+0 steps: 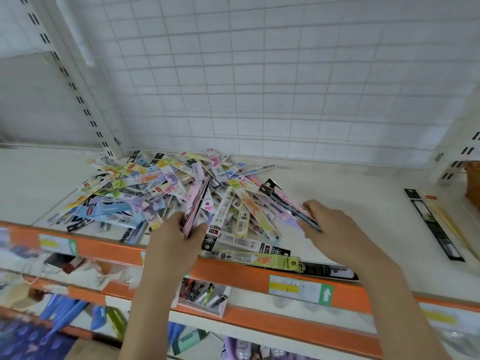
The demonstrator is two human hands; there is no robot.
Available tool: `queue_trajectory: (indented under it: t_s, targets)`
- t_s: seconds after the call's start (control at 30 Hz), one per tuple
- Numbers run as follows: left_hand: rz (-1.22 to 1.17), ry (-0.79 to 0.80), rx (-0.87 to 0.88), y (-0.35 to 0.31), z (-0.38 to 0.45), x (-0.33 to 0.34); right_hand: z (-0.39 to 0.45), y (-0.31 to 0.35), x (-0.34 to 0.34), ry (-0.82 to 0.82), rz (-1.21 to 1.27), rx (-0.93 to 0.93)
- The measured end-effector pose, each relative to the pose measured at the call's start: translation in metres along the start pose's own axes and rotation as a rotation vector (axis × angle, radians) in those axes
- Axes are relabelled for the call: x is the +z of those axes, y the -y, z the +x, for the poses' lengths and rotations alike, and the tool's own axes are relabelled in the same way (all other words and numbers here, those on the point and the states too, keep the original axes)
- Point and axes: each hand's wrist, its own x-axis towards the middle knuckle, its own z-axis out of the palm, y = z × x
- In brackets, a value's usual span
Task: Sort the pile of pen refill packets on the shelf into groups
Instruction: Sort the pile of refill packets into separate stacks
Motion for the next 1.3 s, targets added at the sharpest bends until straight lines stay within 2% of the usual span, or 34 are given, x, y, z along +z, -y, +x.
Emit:
queue_trajectory:
  t_s: [0.13,0.27,0.4,0.53,0.83,1.03,1.3]
  targets:
    - [0.028,-0.016,0.001,0.003,-0.010,0.005,-0.008,-0.009,0.005,-0.106,0.006,0.046]
    - [0.053,-0.027,0.008,0.002,-0.001,0.002,-0.010,-0.017,0.006,-0.108,0.002,0.067]
    - [0.137,0.046,0.035,-0.006,0.022,0.006,-0.008,-0.022,0.008,-0.139,0.006,0.068]
    - [0.323,0.168,0.047,-0.015,0.053,0.021,-0.006,-0.026,0.006,-0.143,0.016,0.078]
    - [0.486,0.278,-0.004,-0.027,0.088,0.048,0.006,-0.029,0.013,-0.133,0.017,0.082]
    - [0.330,0.262,-0.071,-0.029,0.093,0.042,0.019,-0.015,0.015,-0.104,0.012,0.060]
    - [0.032,0.032,0.000,-0.038,0.073,-0.007,0.048,0.016,0.023,-0.058,0.068,0.078]
